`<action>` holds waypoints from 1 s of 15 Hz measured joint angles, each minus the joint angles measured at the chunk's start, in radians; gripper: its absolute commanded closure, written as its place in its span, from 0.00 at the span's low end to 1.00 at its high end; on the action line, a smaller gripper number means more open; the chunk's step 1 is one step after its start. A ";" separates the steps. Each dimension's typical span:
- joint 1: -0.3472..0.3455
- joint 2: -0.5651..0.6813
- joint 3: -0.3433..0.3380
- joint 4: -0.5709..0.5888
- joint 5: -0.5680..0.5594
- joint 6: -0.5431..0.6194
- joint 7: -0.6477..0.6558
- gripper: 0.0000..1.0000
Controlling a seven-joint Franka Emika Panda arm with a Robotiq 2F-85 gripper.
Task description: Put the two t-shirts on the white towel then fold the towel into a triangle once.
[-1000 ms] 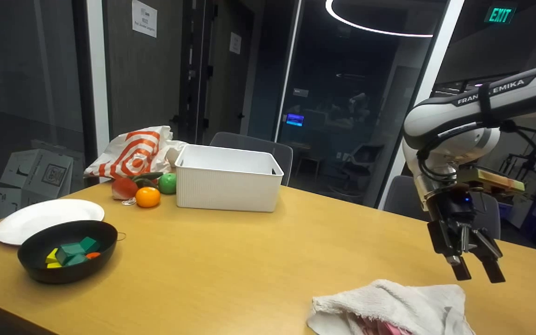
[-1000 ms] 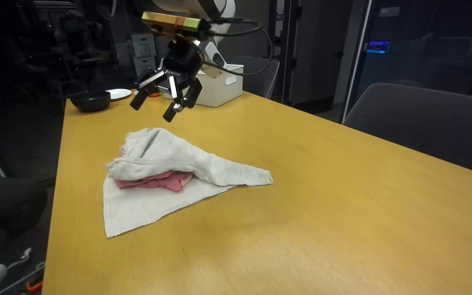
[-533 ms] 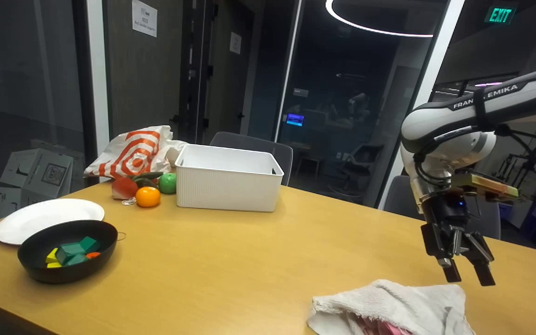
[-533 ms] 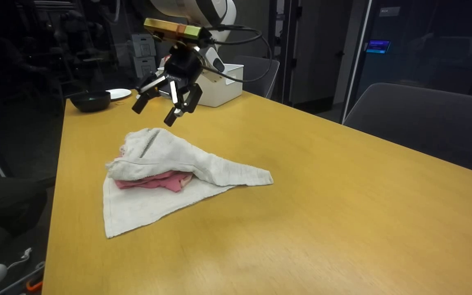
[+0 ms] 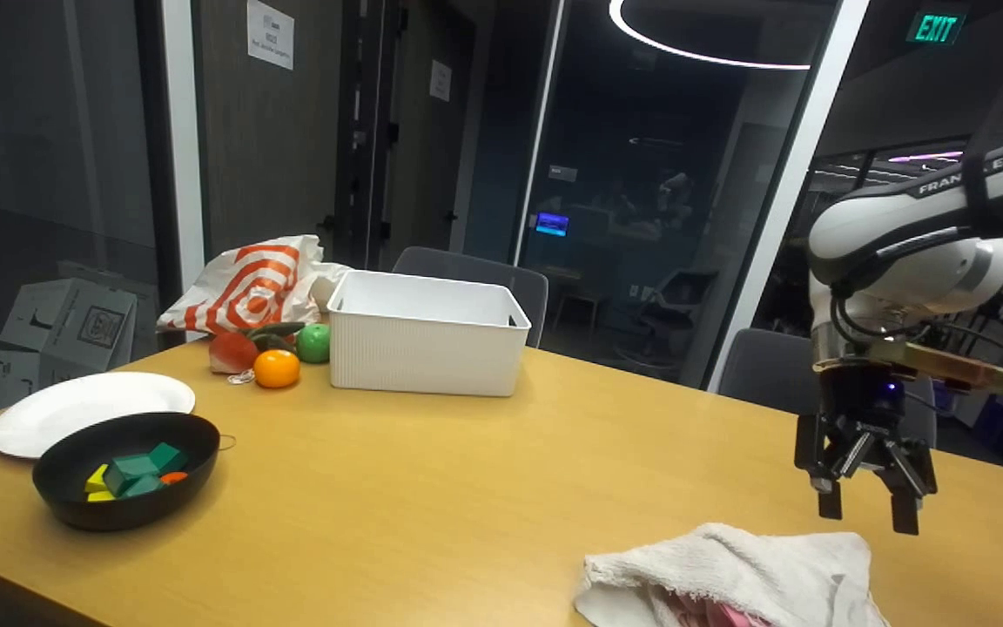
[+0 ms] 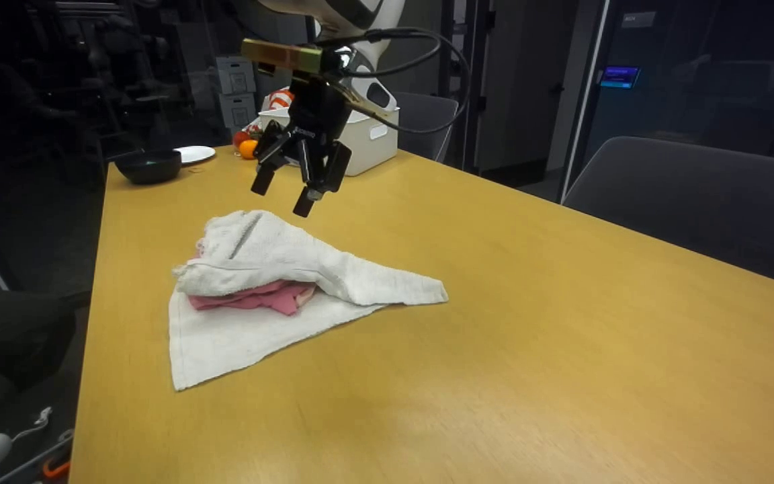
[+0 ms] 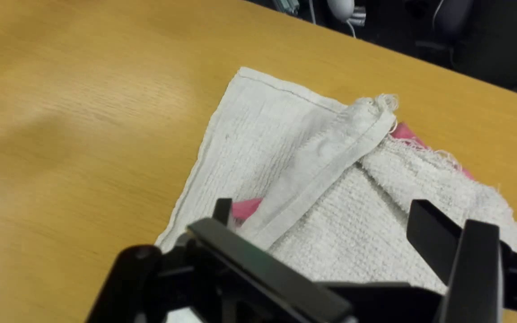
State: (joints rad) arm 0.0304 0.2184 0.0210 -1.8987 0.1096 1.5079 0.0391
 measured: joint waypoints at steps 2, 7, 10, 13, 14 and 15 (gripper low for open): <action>-0.002 -0.066 -0.006 -0.098 0.010 0.109 0.039 0.00; -0.002 -0.252 -0.007 -0.316 0.032 0.270 0.130 0.00; -0.005 -0.353 -0.007 -0.404 0.032 0.302 0.166 0.00; -0.011 -0.441 -0.007 -0.462 0.032 0.297 0.182 0.00; -0.013 -0.466 -0.007 -0.475 0.032 0.292 0.185 0.00; -0.016 -0.488 -0.007 -0.485 0.032 0.281 0.187 0.00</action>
State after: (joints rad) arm 0.0146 -0.2697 0.0136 -2.3838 0.1420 1.7891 0.2266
